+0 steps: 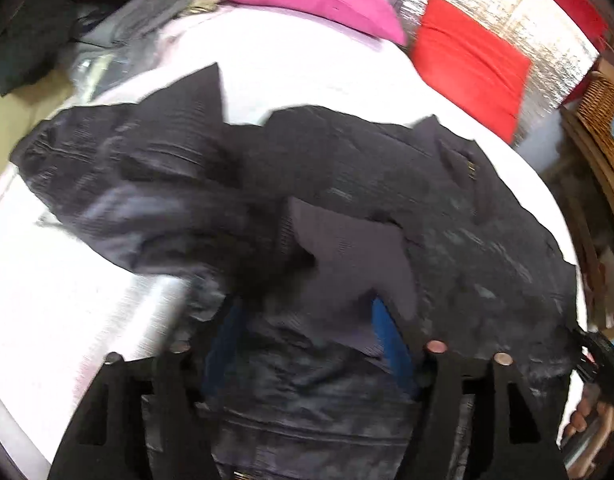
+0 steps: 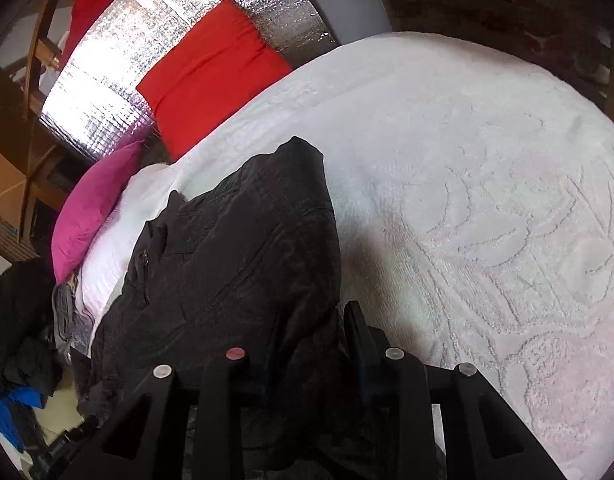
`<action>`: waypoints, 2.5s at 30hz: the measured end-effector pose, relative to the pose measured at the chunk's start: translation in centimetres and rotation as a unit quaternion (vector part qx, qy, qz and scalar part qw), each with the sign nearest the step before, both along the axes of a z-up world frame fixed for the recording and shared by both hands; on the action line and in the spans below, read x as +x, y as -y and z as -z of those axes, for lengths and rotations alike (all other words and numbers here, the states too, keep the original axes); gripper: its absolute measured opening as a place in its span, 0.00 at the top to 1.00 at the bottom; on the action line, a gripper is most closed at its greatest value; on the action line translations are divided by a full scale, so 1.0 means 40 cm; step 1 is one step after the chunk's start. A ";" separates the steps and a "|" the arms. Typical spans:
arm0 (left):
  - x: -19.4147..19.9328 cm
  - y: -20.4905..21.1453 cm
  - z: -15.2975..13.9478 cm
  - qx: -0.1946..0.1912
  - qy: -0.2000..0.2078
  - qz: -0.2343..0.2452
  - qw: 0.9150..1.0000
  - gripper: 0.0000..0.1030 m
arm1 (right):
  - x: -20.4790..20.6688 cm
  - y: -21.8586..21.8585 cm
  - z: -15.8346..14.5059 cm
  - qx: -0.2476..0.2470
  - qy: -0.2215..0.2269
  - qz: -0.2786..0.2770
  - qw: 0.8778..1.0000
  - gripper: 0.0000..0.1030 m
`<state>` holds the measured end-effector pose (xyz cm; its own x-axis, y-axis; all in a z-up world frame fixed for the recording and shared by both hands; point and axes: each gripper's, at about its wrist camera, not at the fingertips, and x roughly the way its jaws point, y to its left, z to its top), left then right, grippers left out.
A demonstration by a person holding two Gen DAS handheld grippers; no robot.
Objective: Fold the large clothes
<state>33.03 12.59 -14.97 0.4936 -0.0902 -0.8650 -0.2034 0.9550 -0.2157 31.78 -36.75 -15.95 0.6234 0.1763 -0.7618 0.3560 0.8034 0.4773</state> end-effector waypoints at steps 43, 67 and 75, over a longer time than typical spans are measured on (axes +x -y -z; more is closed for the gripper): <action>0.111 0.111 0.072 0.215 0.061 0.024 0.974 0.80 | -0.056 -0.363 -0.219 -0.347 0.083 -0.043 0.933 0.30; 0.129 0.101 0.064 0.212 0.059 0.012 0.975 0.91 | -0.053 -0.372 -0.223 -0.376 0.089 -0.037 0.922 0.30; 0.066 0.074 -0.015 0.183 0.085 0.018 0.979 0.57 | -0.054 -0.392 -0.231 -0.383 0.091 -0.036 0.919 0.30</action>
<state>35.67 9.62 -14.37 0.6360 0.1893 -0.7481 -0.1583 0.9808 0.1136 29.62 -21.07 -6.70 0.7610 -0.3210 -0.5638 0.2583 0.9471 -0.1906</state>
